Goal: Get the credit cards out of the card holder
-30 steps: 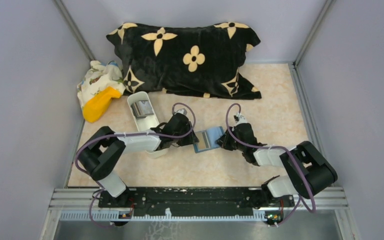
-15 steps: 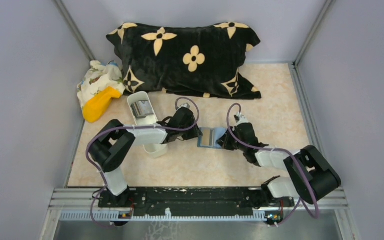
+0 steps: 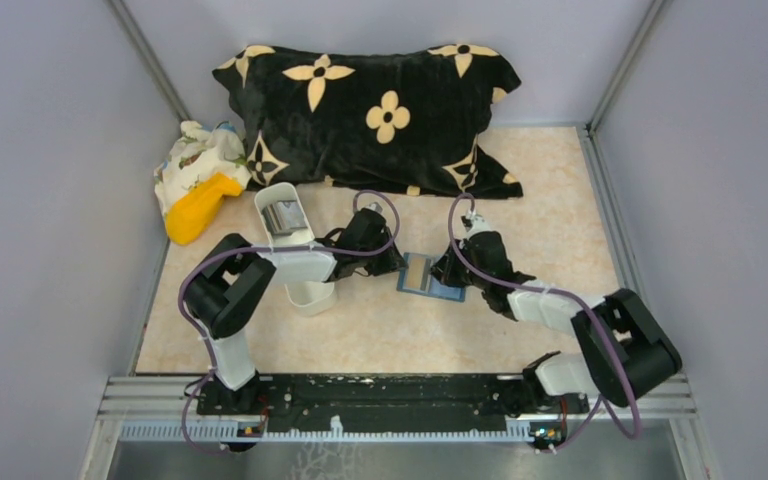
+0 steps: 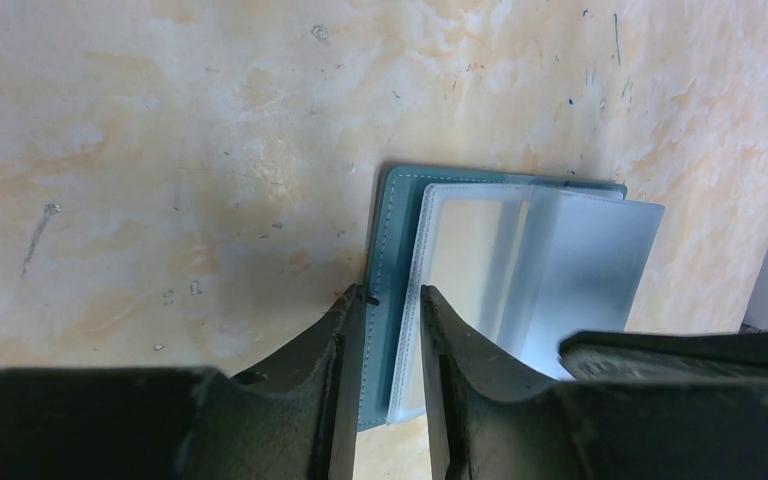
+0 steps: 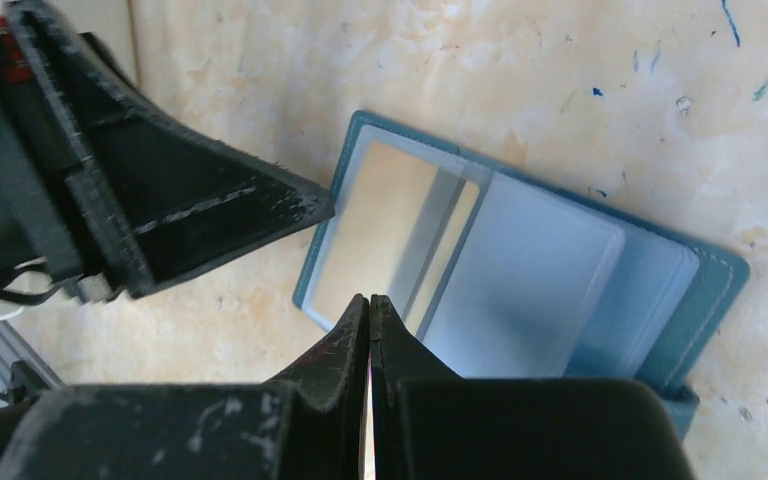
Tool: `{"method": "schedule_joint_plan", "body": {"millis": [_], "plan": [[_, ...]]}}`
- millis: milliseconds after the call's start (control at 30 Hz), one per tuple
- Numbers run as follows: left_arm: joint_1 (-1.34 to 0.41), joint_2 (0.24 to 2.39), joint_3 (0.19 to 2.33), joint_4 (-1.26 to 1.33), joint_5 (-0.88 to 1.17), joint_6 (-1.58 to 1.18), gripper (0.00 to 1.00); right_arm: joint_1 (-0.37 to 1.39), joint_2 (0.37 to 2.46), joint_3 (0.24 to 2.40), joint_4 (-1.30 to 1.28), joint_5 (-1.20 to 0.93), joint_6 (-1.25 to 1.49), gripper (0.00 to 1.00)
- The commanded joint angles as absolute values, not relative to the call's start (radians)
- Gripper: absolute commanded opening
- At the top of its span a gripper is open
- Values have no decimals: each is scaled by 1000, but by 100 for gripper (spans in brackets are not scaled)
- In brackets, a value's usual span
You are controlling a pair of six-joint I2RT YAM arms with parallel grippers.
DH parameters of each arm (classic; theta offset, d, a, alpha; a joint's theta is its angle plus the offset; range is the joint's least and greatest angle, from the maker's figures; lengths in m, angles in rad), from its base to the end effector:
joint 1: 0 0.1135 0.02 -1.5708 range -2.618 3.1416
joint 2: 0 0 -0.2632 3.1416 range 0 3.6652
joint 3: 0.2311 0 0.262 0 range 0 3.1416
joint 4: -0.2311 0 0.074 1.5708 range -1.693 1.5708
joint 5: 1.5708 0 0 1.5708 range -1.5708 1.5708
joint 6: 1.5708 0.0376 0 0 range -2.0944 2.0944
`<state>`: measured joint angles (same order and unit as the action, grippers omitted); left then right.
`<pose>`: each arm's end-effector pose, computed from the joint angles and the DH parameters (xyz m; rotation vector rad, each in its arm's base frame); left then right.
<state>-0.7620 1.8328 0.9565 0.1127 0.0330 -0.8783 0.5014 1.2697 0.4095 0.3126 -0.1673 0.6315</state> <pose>0.2727 -0.2619 0.1330 -0.1274 2.4917 -0.8072 0.2150 0.1250 0.1529 0.0402 2.2287 0.8284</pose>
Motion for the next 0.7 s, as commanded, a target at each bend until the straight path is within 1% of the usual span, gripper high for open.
{"method": "schedule_joint_plan", "body": {"millis": [0, 67, 167, 233, 333, 400, 500, 667], "plan": [[-759, 1858, 937, 64, 46, -857, 33, 503, 1398, 466, 383, -184, 636, 0], [-759, 1848, 932, 64, 44, -852, 33, 502, 1425, 452, 414, -187, 664, 2], [-759, 1841, 928, 65, 39, -847, 33, 502, 1423, 430, 409, -151, 682, 8], [-759, 1843, 925, 73, 48, -844, 33, 502, 1410, 425, 382, -121, 676, 16], [-759, 1854, 925, 94, 74, -845, 33, 502, 1384, 429, 340, -91, 661, 33], [-758, 1860, 929, 99, 81, -844, 33, 502, 1362, 434, 313, -73, 655, 38], [-758, 1867, 932, 107, 89, -842, 32, 502, 1358, 441, 301, -60, 651, 38], [-758, 1863, 933, 109, 94, -835, 32, 501, 1413, 464, 304, -91, 656, 38]]}}
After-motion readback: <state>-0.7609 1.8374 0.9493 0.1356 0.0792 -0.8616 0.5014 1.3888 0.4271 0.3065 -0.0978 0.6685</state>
